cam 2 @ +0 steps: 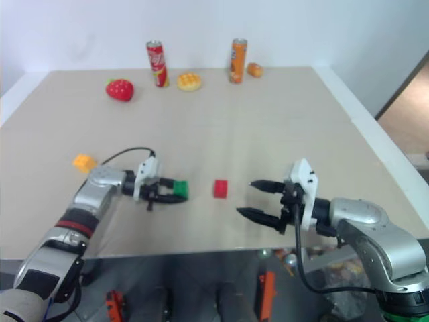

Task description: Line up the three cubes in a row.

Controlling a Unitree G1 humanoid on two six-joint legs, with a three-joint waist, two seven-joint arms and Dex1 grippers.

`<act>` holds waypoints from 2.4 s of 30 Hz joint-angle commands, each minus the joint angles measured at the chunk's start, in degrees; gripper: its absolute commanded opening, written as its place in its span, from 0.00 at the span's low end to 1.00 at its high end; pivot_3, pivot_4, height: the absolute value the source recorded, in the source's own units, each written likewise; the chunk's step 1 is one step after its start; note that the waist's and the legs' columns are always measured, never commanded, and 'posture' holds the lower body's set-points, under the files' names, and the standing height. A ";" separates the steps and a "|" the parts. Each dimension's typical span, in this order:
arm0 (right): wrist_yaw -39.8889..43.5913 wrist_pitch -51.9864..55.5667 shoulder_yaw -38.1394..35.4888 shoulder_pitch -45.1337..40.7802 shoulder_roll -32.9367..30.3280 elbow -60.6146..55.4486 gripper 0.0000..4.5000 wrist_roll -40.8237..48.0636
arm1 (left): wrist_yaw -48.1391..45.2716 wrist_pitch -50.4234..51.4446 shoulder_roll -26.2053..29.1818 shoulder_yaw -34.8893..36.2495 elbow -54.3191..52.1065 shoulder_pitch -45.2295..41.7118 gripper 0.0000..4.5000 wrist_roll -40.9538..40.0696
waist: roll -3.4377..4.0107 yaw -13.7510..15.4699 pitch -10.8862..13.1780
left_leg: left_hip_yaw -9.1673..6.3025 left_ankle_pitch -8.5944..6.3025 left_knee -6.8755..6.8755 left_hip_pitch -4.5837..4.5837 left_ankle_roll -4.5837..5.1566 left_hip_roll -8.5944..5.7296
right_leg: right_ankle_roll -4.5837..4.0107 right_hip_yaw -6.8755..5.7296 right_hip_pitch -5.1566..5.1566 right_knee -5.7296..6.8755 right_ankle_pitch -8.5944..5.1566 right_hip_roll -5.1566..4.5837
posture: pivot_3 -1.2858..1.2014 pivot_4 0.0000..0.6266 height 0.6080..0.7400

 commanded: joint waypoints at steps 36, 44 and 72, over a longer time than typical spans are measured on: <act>1.44 0.27 3.35 -11.34 2.22 3.72 0.92 1.93 | 22.57 44.52 13.80 29.15 -35.43 11.64 0.99 -25.82 | 0.01 -0.29 0.01 | -0.03 0.09 0.00 0.04 0.15 0.10 | -0.02 -0.05 -0.03 0.04 0.12 0.03 | 0.52 0.24 1.00; 2.06 -0.30 6.68 -14.92 4.71 4.86 0.92 0.63 | 47.41 40.72 9.06 40.66 -39.07 21.93 0.99 -21.01 | -0.02 -0.19 0.00 | 0.00 0.09 -0.02 0.08 0.15 0.10 | -0.03 -0.05 -0.01 0.03 0.12 -0.01 | 0.52 0.24 1.00; 1.67 1.34 10.30 -16.66 6.84 0.09 0.92 0.92 | 51.95 30.87 8.66 32.38 -26.35 22.31 0.99 -11.53 | -0.16 0.04 -0.02 | 0.00 0.12 0.01 0.07 0.10 0.06 | -0.08 -0.09 -0.01 0.01 0.20 -0.03 | 0.52 0.24 1.00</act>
